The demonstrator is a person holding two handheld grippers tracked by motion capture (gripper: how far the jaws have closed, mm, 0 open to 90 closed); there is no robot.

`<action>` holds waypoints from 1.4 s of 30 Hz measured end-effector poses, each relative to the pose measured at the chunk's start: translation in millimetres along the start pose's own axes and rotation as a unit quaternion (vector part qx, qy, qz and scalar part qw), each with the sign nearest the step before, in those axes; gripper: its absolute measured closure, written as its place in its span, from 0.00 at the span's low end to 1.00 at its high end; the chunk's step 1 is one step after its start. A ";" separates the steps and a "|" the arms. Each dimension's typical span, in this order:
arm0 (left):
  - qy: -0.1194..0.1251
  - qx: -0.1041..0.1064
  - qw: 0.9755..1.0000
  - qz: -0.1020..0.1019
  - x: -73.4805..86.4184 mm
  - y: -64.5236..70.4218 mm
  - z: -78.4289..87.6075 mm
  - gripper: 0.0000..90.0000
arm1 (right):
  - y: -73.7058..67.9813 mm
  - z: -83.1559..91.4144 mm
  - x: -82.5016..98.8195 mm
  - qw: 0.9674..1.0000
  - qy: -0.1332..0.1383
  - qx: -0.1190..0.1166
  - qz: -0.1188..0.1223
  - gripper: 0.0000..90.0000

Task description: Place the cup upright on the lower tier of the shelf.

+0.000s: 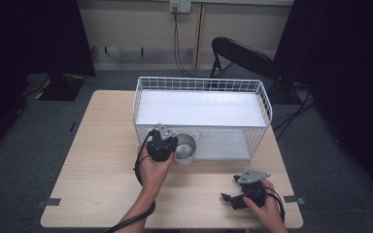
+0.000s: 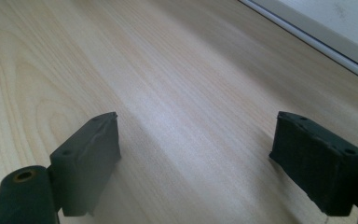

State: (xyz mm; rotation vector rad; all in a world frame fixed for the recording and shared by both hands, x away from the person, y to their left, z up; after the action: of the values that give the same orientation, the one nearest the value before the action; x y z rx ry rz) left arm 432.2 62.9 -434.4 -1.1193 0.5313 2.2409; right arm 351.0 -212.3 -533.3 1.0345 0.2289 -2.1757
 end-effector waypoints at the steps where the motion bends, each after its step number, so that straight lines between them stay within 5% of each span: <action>1: 0.001 0.002 1.000 0.004 -0.5 0.4 -0.4 0.92 | 0.0 0.0 0.0 1.000 0.000 0.000 0.000 0.16; 15: -0.001 -0.007 1.000 -0.005 -4.3 4.3 -9.5 0.92 | 0.1 0.0 0.0 1.000 0.000 -0.001 0.001 0.16; 42: 0.001 -0.035 0.999 0.017 -1.2 -3.2 -21.7 0.92 | 0.2 0.0 0.1 1.000 0.000 -0.001 0.001 0.16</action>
State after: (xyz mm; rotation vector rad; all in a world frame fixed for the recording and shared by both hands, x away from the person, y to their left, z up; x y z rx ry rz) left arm 447.6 52.5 -446.2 -1.1551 0.4798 2.3028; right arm 351.1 -212.4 -533.3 1.0341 0.2305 -2.1734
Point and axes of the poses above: each handheld gripper's, and its own axes: z roughly backward along the jaws, x roughly out of its underside, y roughly to its right, the point moved 4 cm from there along -z, roughly forward along the jaws, and after that the axes turned 12 degrees about x, right-handed, at the moved point
